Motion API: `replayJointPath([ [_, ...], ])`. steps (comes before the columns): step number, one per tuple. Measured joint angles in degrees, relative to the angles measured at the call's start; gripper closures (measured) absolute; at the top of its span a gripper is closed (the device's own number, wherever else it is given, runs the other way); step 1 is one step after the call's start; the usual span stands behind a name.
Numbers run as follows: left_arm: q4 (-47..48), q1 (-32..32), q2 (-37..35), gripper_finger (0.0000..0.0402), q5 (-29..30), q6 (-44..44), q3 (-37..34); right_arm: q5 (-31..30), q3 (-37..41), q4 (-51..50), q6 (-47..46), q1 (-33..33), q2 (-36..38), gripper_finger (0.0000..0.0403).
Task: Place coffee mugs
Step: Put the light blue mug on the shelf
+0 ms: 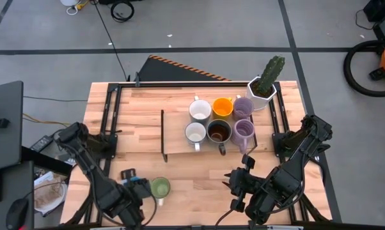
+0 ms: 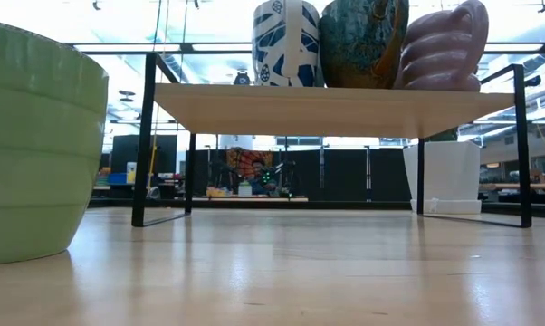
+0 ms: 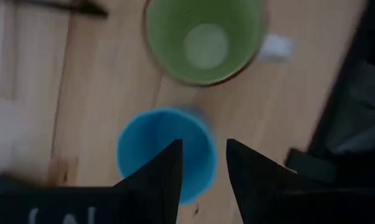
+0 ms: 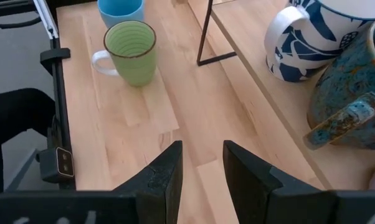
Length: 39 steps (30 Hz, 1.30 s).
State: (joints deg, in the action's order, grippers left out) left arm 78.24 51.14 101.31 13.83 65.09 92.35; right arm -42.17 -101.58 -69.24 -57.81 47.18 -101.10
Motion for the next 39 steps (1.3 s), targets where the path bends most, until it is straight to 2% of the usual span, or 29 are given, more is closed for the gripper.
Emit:
replayJointPath([
  [4, -2.48, 0.94, -0.01, 0.0271, -0.38, 6.56, -5.24, -0.02, 0.0, 0.16, 1.22, -0.07, 0.0, 0.0282],
  [9, -3.91, 0.81, -0.27, 0.0271, -0.25, 10.77, -7.32, -0.2, 0.0, 0.23, 3.23, -1.09, 0.0, 0.0283],
  [16, -7.77, 0.71, -0.21, 0.0271, 2.41, 12.57, -7.36, -0.16, 0.0, 0.23, 5.89, -2.62, 0.0, 0.0283],
  [27, -8.22, -0.8, 0.1, 0.0271, 1.48, 12.69, -7.52, 0.16, 0.0, 0.74, 6.37, -2.2, 0.0, 0.0283],
  [34, -12.67, -0.08, 0.1, 0.0271, -0.2, 15.21, -12.35, 1.05, 2.41, 3.92, 6.42, -1.62, 0.0, 0.0282],
  [39, -12.83, -0.39, 0.12, 0.0271, -0.12, 15.34, -13.27, 1.79, 3.67, 4.35, 5.89, -1.62, -0.02, 0.0282],
])
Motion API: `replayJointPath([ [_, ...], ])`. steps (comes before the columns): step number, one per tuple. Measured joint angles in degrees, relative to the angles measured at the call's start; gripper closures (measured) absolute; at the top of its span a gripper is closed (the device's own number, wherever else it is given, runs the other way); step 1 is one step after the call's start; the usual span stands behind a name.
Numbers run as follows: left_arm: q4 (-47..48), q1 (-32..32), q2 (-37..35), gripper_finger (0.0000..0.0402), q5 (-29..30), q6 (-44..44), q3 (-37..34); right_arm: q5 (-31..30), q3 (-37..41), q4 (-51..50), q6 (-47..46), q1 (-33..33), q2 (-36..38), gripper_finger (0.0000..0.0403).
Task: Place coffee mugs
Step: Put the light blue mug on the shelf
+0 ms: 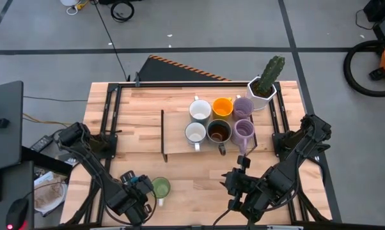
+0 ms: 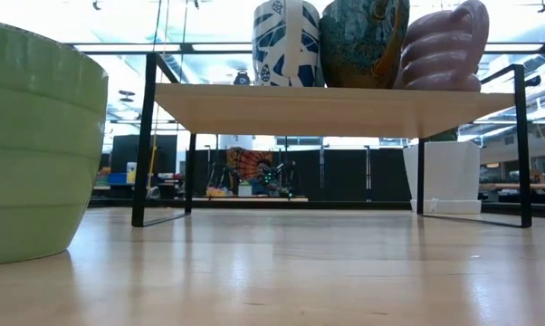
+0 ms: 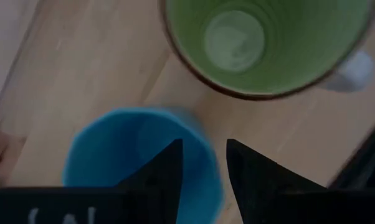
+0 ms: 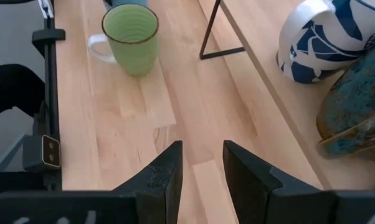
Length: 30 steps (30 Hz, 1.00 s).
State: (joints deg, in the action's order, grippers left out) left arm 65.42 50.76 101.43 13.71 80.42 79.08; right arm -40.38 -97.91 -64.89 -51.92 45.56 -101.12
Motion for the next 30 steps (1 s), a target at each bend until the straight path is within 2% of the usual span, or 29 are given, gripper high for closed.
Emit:
replayJointPath([
  [10, -4.35, -0.85, 0.0, 0.0283, -1.38, -1.72, -6.34, 0.0, 0.07, 0.36, 0.65, -0.33, 0.0, 0.0282],
  [13, -4.14, -0.84, 0.0, 0.0308, -2.69, -5.11, -6.44, 0.0, 0.07, 0.36, 0.7, -0.31, 0.0, 0.0282],
  [18, -3.19, -0.8, -0.02, 0.0376, -5.62, -13.78, -6.2, -0.01, 0.07, 0.34, 0.83, -0.33, 0.0, 0.0282],
  [20, 0.27, -0.84, 0.0, 0.0376, -6.91, -16.98, -5.04, 0.0, 0.07, 0.36, 1.07, -0.37, 0.0, 0.0282],
  [27, 23.22, -0.82, -0.02, 0.0376, -3.08, -30.67, 4.75, 0.0, 0.07, 0.36, 1.37, -0.77, 0.0, 0.0282],
  [30, 24.5, -0.83, -0.41, 0.0376, 1.01, -42.67, 7.86, 0.0, 0.07, 0.39, 2.37, -1.09, 0.0, 0.0282],
])
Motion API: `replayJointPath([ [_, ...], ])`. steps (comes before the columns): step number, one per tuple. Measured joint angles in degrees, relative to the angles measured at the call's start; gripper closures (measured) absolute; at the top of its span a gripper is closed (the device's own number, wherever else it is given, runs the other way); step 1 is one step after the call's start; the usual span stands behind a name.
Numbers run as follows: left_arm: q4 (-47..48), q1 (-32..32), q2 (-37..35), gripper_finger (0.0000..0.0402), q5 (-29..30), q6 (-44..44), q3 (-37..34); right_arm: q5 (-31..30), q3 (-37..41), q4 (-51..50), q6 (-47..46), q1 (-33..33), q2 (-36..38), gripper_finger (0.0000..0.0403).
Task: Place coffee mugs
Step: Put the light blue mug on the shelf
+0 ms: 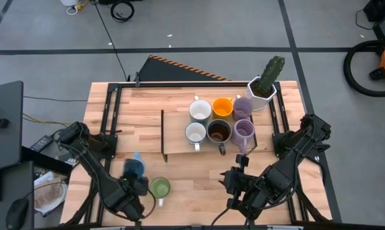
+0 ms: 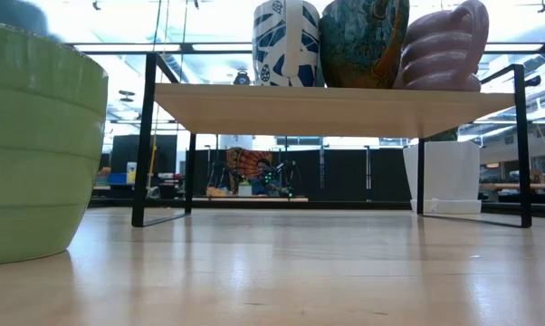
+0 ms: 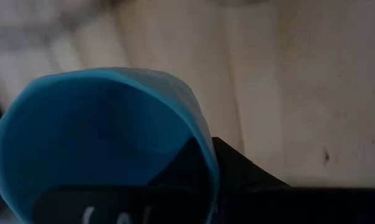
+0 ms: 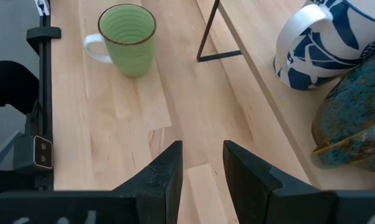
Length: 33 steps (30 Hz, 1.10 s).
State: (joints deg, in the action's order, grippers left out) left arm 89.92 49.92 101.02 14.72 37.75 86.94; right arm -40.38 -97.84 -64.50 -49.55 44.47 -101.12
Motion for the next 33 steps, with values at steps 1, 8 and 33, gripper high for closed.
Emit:
replayJointPath([
  [1, -1.02, -0.01, -0.27, 0.0376, 1.14, -4.8, 0.4, 0.0, 0.0, 0.04, 0.17, -0.1, 0.0, 0.0282],
  [8, -0.15, 0.12, -0.9, 0.0373, 11.8, -21.89, 3.45, 1.05, 0.0, 0.08, 0.28, -0.4, 0.0, 0.0282],
  [33, 0.15, -20.13, -7.37, 0.0373, 4.96, -38.3, 23.28, 2.1, 0.0, 0.23, -1.91, -0.51, 0.02, 0.0283],
])
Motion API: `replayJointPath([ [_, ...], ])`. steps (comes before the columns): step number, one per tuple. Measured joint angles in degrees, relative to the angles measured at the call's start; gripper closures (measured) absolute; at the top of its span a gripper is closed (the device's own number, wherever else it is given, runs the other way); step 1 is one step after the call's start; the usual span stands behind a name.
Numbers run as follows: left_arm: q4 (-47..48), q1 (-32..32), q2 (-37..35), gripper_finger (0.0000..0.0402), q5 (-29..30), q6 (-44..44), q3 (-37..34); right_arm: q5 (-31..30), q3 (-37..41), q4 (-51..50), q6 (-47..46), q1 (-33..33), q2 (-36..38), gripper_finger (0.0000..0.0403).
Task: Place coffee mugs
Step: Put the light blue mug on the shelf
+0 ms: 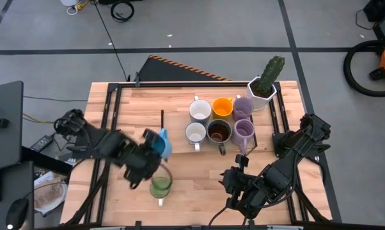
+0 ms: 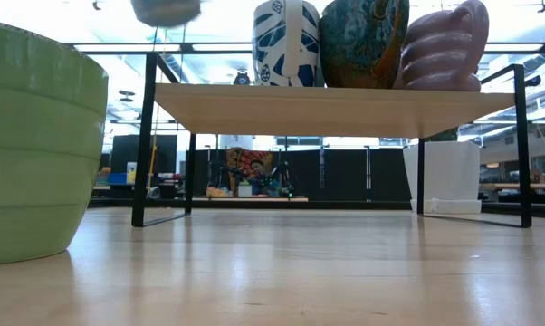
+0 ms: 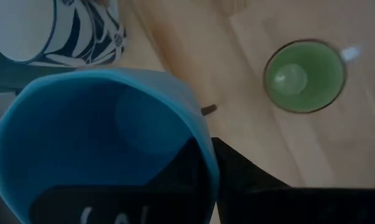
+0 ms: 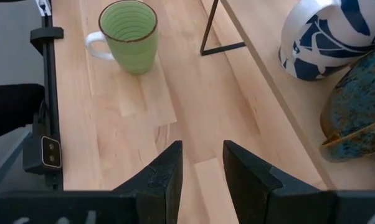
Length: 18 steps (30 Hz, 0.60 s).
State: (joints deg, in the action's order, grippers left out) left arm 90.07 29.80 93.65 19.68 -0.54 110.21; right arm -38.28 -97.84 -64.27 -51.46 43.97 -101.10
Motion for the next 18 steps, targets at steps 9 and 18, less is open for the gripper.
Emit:
replayJointPath([
  [9, -0.08, -19.96, -0.44, 0.0373, -8.39, -17.21, -0.02, 2.31, 0.0, 0.27, -1.55, -0.3, 0.02, 0.0283],
  [18, -3.68, -34.66, 0.04, 0.0373, -19.46, -29.51, -0.07, 4.52, -0.78, 0.0, -4.26, -0.35, 0.02, 0.0282],
])
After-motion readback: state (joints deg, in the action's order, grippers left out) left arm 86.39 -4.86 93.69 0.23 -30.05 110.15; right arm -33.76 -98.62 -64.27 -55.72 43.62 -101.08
